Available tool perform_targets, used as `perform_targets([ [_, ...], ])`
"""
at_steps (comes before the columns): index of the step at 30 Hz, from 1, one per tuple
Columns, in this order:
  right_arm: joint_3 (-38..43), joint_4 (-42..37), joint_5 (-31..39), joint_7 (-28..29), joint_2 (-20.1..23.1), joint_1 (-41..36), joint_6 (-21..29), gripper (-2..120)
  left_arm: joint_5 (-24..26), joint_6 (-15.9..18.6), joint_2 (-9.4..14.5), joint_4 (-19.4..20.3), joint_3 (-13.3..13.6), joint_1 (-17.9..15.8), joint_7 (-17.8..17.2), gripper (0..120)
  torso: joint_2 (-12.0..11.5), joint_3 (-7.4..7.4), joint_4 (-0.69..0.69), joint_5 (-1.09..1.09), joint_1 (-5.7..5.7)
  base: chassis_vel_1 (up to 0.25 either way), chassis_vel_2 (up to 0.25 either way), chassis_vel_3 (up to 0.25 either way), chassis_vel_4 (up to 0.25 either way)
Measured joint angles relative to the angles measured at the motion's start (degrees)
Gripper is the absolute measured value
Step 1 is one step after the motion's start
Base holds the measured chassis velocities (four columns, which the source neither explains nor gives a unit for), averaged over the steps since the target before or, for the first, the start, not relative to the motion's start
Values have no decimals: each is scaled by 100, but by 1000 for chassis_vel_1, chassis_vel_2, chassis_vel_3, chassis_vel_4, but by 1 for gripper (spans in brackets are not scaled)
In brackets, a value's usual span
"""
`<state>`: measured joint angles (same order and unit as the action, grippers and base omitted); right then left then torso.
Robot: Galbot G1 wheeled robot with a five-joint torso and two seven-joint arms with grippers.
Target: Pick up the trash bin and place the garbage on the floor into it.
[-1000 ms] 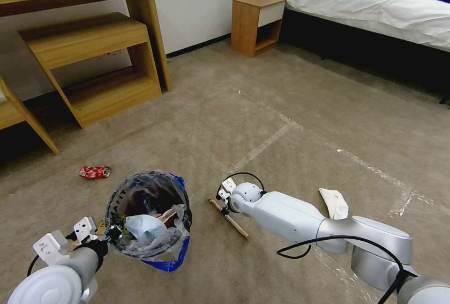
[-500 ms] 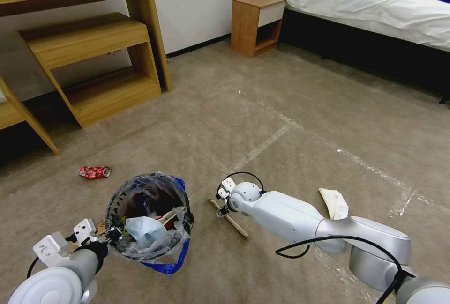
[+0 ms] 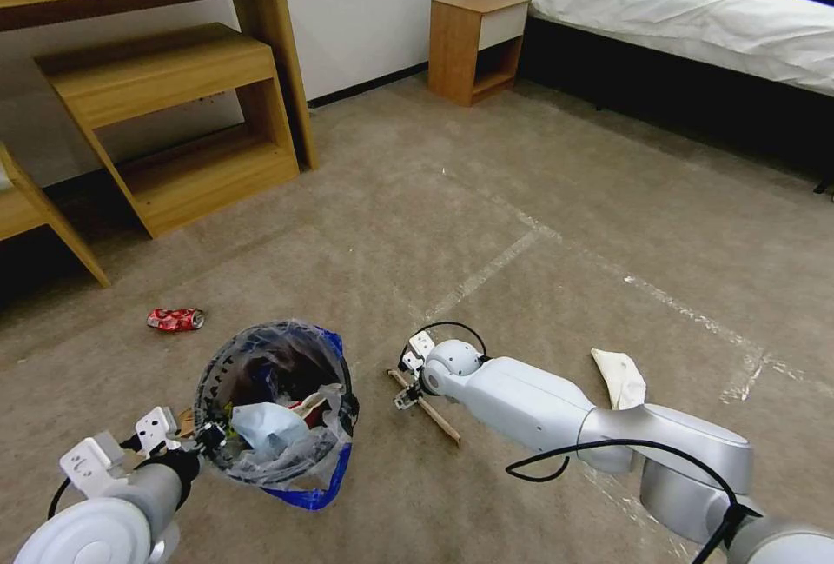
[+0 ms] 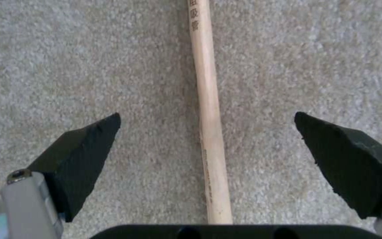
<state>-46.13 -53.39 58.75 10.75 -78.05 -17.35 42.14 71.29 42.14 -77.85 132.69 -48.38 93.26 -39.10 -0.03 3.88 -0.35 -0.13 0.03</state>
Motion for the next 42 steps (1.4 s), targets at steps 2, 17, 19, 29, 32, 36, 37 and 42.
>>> perform_targets([
  [2,6,38,-27,-15,-17,-15,0,100,-6,0,-6,-4,5,1,2,0,0,0,0,0,0,0,0,0,0],
  [17,68,186,-109,-92,-59,-95,0,100,-61,0,-40,-67,59,-21,23,0,0,0,0,0,0,0,0,0,0],
  [19,76,198,-115,-96,-63,-96,0,100,-88,0,-60,-72,83,-25,30,0,0,0,0,0,0,0,0,0,0],
  [29,128,225,-130,-103,-45,-152,0,72,-143,0,-93,-69,123,-17,38,0,0,0,0,0,0,0,0,0,0],
  [32,149,239,-141,-106,-44,-174,-1,61,-165,0,-107,-68,141,-15,41,0,1,0,-1,0,0,0,0,0,0],
  [36,189,233,-154,-106,-48,-215,-3,46,-256,0,-147,-73,179,-2,86,0,2,-2,-1,0,0,0,0,0,0],
  [37,194,225,-158,-99,-46,-226,-5,42,-291,0,-155,-77,195,0,105,0,2,-2,-1,0,0,0,0,0,0],
  [42,204,212,-161,-88,-35,-239,-7,28,-315,0,-154,-79,212,-22,113,0,2,-1,-1,1,0,0,0,0,0],
])
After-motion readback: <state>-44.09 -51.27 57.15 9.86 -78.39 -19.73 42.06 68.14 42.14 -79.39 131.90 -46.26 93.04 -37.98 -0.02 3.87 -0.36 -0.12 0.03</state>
